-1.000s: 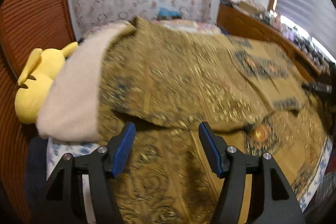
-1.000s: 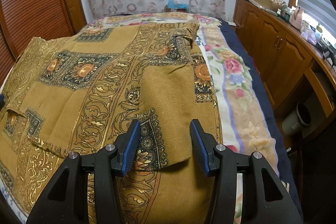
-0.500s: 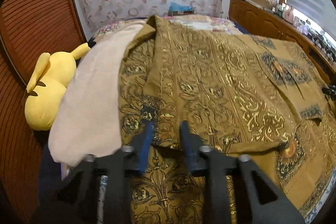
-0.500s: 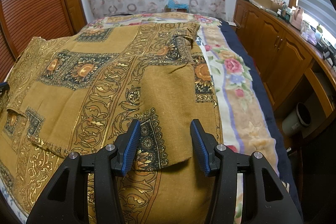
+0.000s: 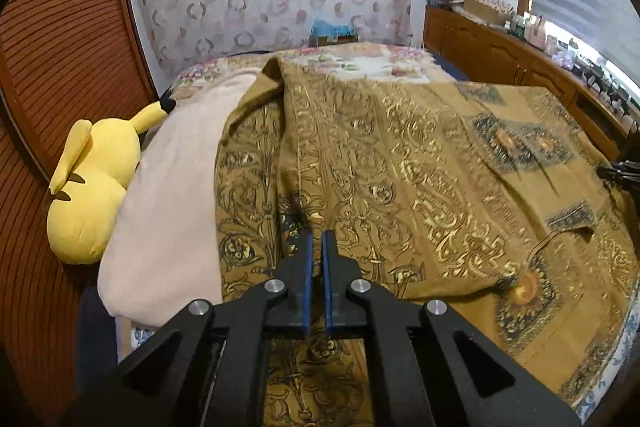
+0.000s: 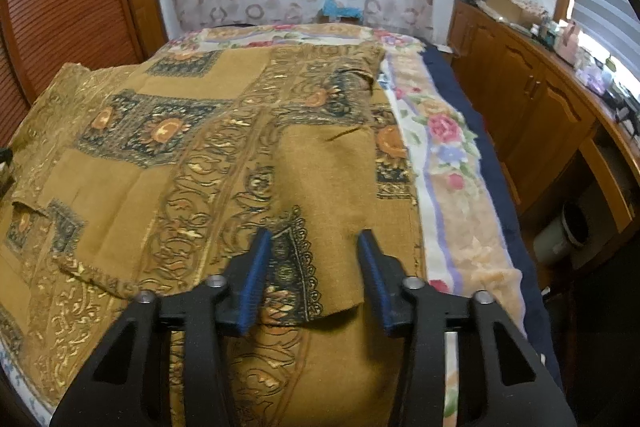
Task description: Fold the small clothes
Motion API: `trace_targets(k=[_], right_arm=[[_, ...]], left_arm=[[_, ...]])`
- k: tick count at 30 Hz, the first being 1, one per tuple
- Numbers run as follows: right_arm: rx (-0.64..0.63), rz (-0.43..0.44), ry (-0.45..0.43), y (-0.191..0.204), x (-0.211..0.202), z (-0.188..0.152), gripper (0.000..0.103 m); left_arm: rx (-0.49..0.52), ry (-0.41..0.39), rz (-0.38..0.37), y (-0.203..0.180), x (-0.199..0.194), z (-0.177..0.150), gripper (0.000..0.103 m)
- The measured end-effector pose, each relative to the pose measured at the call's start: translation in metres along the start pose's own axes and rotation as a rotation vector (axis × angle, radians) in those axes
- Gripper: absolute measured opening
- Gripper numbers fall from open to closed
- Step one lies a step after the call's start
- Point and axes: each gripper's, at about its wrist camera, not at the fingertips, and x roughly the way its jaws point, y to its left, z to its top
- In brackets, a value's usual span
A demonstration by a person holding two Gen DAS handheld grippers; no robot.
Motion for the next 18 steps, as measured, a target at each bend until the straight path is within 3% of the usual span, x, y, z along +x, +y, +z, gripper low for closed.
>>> trace_targets(k=[1, 3, 11, 18], right_arm=[[-0.007, 0.005, 0.001, 0.001, -0.001, 0.002, 0.013], [-0.030, 0.022, -0.004, 0.006, -0.005, 0.005, 0.006], [-0.051, 0.067, -0.121, 0.012, -0.054, 0.015, 0.004], [-0.063, 0.120, -0.185, 0.008, -0.102, 0.013, 0.003]], left_arm=[[-0.006, -0.009, -0.004, 0.000, -0.003, 0.001, 0.001], [-0.024, -0.027, -0.021, -0.002, -0.013, 0.004, 0.001], [-0.002, -0.142, -0.097, -0.023, -0.077, 0.000, 0.001], [-0.020, -0.206, -0.140, -0.018, -0.127, -0.012, 0.001]])
